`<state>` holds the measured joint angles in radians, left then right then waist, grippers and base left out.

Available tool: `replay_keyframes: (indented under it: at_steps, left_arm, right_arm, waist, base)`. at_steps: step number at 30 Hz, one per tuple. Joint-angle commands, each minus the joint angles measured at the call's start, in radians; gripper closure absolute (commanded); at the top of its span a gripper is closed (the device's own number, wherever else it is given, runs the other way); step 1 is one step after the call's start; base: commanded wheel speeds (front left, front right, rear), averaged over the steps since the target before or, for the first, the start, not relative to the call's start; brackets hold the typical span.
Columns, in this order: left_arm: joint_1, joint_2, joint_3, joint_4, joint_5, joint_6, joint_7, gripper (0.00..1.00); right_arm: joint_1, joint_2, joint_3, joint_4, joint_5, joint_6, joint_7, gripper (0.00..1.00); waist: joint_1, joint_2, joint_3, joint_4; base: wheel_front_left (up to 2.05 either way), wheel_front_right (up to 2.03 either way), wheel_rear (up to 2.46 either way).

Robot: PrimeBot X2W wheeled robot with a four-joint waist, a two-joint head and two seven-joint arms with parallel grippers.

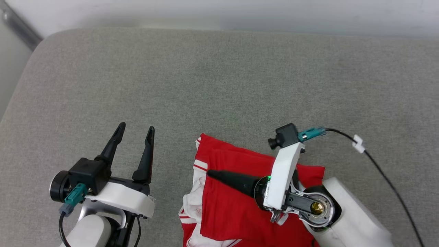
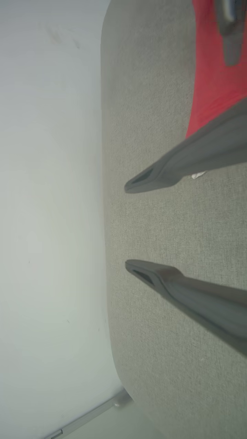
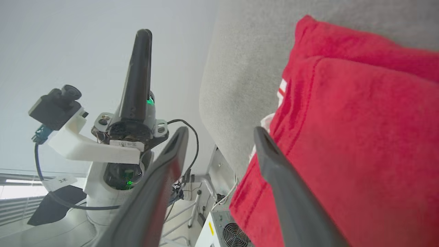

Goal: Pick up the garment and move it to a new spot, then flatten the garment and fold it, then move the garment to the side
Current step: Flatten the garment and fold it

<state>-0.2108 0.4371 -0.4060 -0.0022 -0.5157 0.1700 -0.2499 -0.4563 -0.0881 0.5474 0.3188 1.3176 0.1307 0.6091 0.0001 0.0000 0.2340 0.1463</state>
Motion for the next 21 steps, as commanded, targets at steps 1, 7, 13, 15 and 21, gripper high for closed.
replay_keyframes:
  at_steps: [1,7,13,15,21]
  left_arm:
    - [0.005,-0.002,-0.001,0.002,0.003,-0.001,-0.005,0.00]
    - [0.030,-0.004,0.013,0.002,-0.002,0.011,-0.009,0.00]
    - [0.071,0.002,0.030,0.001,-0.008,0.035,-0.010,0.00]
    - [0.088,-0.002,0.042,-0.004,-0.014,0.047,-0.011,0.00]
    - [0.137,0.004,0.068,-0.012,-0.005,0.073,-0.014,0.00]
  right_arm:
    - [-0.011,-0.014,0.006,-0.012,-0.020,0.000,-0.017,0.00]
    - [-0.015,-0.137,0.025,-0.041,-0.303,0.000,-0.268,0.00]
    - [0.032,-0.195,-0.089,0.054,-0.554,0.000,-0.465,0.00]
    - [0.052,-0.206,-0.153,0.075,-0.619,0.000,-0.513,0.00]
    - [0.131,-0.215,-0.336,0.055,-0.833,0.000,-0.634,0.00]
  waist:
    - [-0.0001,0.0000,-0.013,-0.006]
    - [-0.0001,0.0000,-0.056,-0.034]
    - [-0.0001,0.0000,-0.110,-0.075]
    - [-0.0001,0.0000,-0.126,-0.089]
    - [-0.0001,0.0000,-0.163,-0.120]
  base:
    - [0.00,0.00,0.00]
    - [0.00,0.00,0.00]
    - [0.00,0.00,0.00]
    - [0.00,0.00,0.00]
    - [0.00,0.00,0.00]
